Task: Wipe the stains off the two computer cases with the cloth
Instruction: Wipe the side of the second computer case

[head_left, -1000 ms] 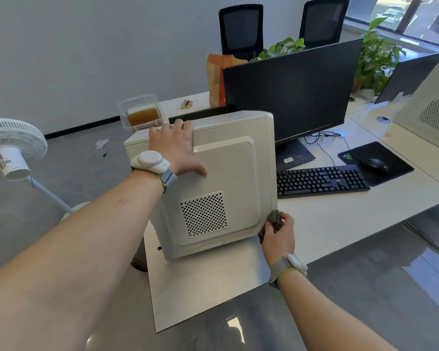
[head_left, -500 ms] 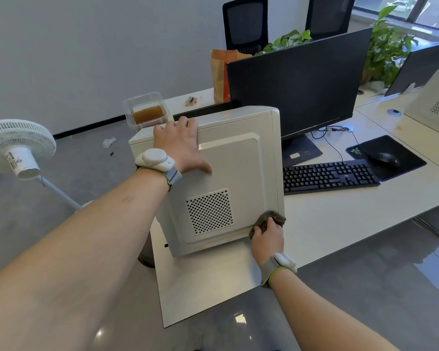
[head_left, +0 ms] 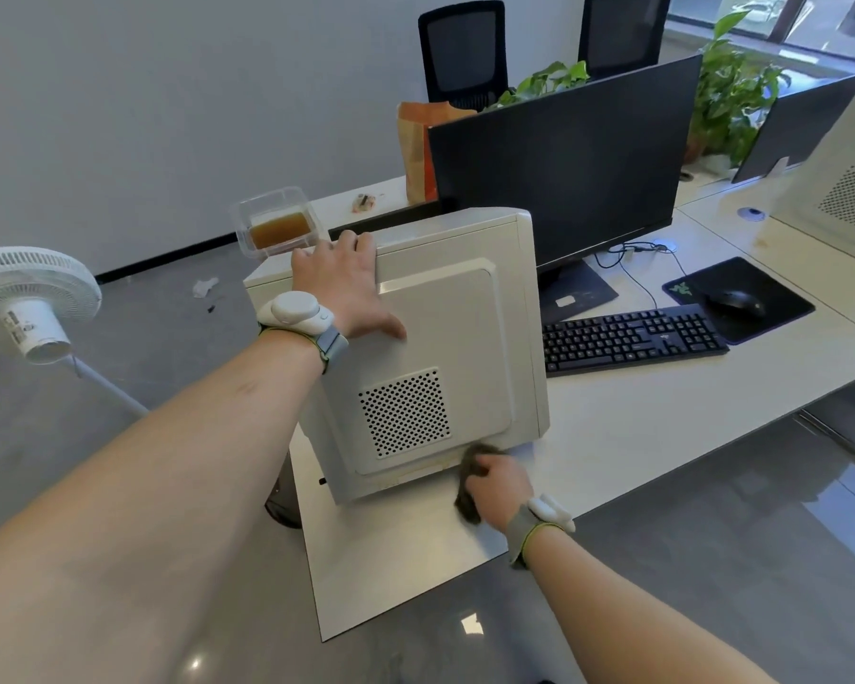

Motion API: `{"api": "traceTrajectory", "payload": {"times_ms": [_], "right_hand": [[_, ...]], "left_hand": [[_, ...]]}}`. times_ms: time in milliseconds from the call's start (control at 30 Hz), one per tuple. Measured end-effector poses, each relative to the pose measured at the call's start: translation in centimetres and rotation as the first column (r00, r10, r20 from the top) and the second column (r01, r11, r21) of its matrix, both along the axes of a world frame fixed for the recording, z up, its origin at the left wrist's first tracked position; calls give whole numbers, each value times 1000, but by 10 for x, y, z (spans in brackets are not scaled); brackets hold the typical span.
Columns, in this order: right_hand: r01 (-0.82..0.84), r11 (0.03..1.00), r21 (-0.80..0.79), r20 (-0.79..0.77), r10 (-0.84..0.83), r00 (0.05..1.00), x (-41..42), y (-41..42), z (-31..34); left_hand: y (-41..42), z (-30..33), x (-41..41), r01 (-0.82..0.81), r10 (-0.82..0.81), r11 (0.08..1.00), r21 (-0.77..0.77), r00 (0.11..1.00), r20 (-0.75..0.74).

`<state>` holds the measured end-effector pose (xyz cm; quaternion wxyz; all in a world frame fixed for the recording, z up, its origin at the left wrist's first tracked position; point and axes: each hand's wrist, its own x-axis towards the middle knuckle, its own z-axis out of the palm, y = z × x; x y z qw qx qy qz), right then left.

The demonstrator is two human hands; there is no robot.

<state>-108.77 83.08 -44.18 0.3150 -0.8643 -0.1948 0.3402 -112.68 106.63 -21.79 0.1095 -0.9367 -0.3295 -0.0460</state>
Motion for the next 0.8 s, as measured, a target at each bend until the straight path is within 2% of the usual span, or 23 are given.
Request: {"api": "traceTrajectory", "payload": {"times_ms": [33,67,100,167,200,233,267,333,367,400,433,467,533,567,600,667,733,767,800], "right_hand": [[-58,998,22,-42,59,997,-10,-3,0],[-37,997,65,-73,41,997,-16,-5,-1],[63,991,114,-91,-53,994,-19,-7,2],[331,929,167,-28,-331,943,-17,-5,1],[411,889,200,-2,-419,908,-14,-4,0],[421,882,209,17,-434,901,-12,-2,1],[370,907,203,31,-383,923,-11,1,-1],[97,993,62,13,-98,995,-13,8,-3],[-47,999,-4,-26,46,999,-17,9,-4],[-104,994,-25,-54,102,993,-20,8,-8],[-51,999,8,-71,52,996,-21,7,-10],[78,995,64,-97,-72,993,-21,6,-7],[392,903,177,-67,-386,920,-19,4,-8],[459,862,216,-39,-462,886,-19,5,-8],[458,861,222,-25,-464,885,-20,7,-6],[267,945,191,-72,-257,964,-24,14,-7],[-69,991,111,-133,84,988,-34,20,-10],[-138,986,91,-140,150,979,-37,20,-9],[-86,990,115,-162,104,981,-37,20,-8]], "left_hand": [[0,-1,0,1,-1,1000,-1,1000,-2],[1,-2,0,-2,2,1000,0,1000,0],[1,-2,0,-5,5,1000,4,1000,1],[1,-4,1,-8,8,1000,7,1000,0],[1,-4,1,-7,7,1000,10,1000,0],[2,-5,2,-6,6,1000,12,1000,-1],[2,-5,2,-6,6,1000,13,1000,-1],[3,-5,3,-5,5,1000,11,1000,6],[4,-5,4,-5,4,1000,6,1000,6],[5,-5,3,-4,4,1000,0,1000,5],[6,-6,3,-2,2,1000,0,1000,7],[7,-6,3,-1,1,1000,4,1000,10],[8,-7,2,-5,5,1000,2,1000,10],[8,-8,3,-4,4,1000,1,1000,12],[8,-8,3,-3,3,1000,-1,1000,13],[8,-7,5,-1,1,1000,1,1000,15],[8,-7,5,0,0,1000,2,1000,11],[8,-7,4,1,-1,1000,3,1000,12],[8,-8,3,1,-1,1000,7,1000,15]]}}
